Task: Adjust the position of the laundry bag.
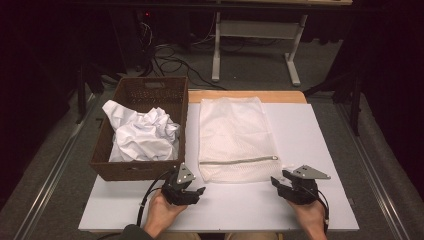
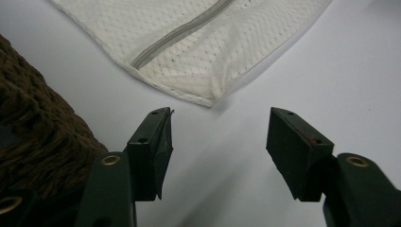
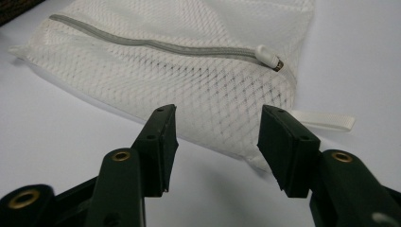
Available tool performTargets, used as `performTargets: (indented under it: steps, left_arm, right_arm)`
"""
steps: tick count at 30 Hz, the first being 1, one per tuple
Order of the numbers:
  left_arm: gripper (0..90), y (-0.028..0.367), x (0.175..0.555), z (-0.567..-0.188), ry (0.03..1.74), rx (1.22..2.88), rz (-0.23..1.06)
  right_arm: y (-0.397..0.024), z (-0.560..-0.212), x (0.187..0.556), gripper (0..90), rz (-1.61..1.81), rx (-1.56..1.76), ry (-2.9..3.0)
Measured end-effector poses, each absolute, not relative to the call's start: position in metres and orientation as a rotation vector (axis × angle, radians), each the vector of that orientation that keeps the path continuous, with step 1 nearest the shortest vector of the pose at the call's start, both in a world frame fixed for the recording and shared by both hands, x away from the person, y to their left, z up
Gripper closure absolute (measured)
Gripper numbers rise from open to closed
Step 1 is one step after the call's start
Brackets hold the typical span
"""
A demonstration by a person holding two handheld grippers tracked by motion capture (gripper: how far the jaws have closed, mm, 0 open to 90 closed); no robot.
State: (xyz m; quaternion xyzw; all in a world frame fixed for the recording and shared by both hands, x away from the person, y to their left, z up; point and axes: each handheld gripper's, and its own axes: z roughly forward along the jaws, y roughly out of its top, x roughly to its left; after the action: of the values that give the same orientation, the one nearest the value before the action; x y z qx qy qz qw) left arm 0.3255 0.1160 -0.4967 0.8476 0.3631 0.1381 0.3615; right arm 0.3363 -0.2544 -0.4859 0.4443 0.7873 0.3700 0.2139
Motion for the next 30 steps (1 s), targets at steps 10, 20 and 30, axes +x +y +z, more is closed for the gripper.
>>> performTargets:
  steps: [10, 20, 30]
  left_arm:
    - [42.6, 0.112, 0.327, -0.495, 0.95, 2.182, 0.353]
    - [40.1, 0.101, 0.33, -0.496, 0.946, 2.2, 0.404]
    - [41.5, 0.095, 0.335, -0.498, 0.96, 2.198, 0.414]
  right_arm:
    - [-0.257, -0.484, 0.339, 48.4, 1.067, 1.302, 2.173]
    - [-0.272, -0.483, 0.345, 52.4, 1.053, 1.362, 2.101]
    - [-0.274, -0.489, 0.355, 54.7, 0.982, 1.42, 2.109]
